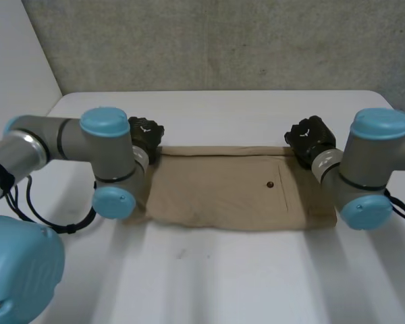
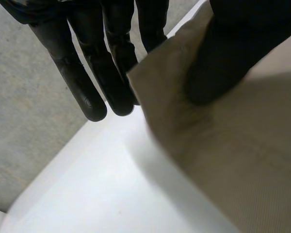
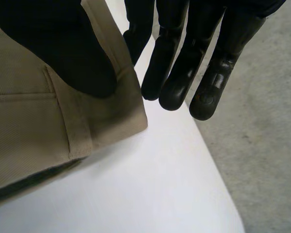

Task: Fold the shorts.

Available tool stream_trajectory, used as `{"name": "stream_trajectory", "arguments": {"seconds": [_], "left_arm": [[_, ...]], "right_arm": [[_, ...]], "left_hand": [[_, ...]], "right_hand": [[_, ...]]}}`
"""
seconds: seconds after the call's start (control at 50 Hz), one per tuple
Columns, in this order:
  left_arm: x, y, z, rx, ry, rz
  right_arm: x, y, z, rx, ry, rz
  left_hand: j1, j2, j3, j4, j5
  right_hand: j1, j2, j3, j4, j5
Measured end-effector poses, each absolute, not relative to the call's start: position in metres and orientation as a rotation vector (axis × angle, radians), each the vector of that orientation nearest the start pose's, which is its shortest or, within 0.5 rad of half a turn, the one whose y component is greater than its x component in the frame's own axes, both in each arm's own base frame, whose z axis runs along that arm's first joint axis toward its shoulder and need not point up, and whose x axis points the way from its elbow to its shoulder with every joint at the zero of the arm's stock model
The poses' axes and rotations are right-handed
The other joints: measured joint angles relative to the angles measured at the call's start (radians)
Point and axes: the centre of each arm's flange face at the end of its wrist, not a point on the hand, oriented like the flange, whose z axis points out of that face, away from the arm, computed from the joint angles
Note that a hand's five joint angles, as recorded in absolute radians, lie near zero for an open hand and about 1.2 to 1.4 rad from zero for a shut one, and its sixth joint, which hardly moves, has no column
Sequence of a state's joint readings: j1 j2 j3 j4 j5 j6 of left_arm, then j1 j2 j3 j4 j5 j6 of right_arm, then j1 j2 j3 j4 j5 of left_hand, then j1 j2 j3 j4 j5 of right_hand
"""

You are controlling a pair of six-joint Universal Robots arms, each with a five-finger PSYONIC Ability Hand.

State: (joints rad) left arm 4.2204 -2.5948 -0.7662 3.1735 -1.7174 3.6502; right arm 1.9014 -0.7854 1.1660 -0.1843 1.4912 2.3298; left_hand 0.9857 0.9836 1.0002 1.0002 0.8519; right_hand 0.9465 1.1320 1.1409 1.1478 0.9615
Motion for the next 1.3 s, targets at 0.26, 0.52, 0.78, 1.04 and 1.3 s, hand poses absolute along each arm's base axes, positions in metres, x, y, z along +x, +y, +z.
{"name": "stream_trajectory", "arguments": {"seconds": [0.26, 0.52, 0.78, 1.04, 1.3], "left_arm": [[-0.349, -0.35, 0.151, 0.999, 1.909, -2.092], [-0.303, -0.268, 0.177, 0.964, 2.136, -2.028], [-0.28, -0.23, 0.165, 0.849, 2.376, -1.975], [-0.279, -0.229, 0.17, 0.844, 2.361, -1.991], [-0.267, -0.222, 0.184, 0.806, 2.338, -2.019]], "right_arm": [[0.272, -0.37, 0.194, -1.2, 2.101, -2.417], [0.226, -0.293, 0.181, -1.087, 2.358, -1.794], [0.189, -0.285, 0.134, -0.967, 2.486, -1.591], [0.169, -0.31, 0.131, -0.894, 2.506, -1.726], [0.105, -0.338, 0.171, -0.967, 2.682, -1.819]], "left_hand": [[-0.792, -0.779, -0.785, -0.793, -0.805], [-0.792, -0.781, -0.785, -0.793, -0.805], [-0.792, -0.781, -0.785, -0.793, -0.805], [-0.792, -0.781, -0.785, -0.793, -0.805], [-0.792, -0.781, -0.785, -0.793, -0.805]], "right_hand": [[-0.742, -0.91, -0.925, -0.914, -0.892], [-0.693, -0.839, -0.85, -0.856, -0.836], [-0.471, -0.528, -0.537, -0.559, -0.565], [-0.175, 0.025, 0.039, 0.043, -0.016], [-0.059, 0.039, 0.039, 0.044, 0.002]]}}
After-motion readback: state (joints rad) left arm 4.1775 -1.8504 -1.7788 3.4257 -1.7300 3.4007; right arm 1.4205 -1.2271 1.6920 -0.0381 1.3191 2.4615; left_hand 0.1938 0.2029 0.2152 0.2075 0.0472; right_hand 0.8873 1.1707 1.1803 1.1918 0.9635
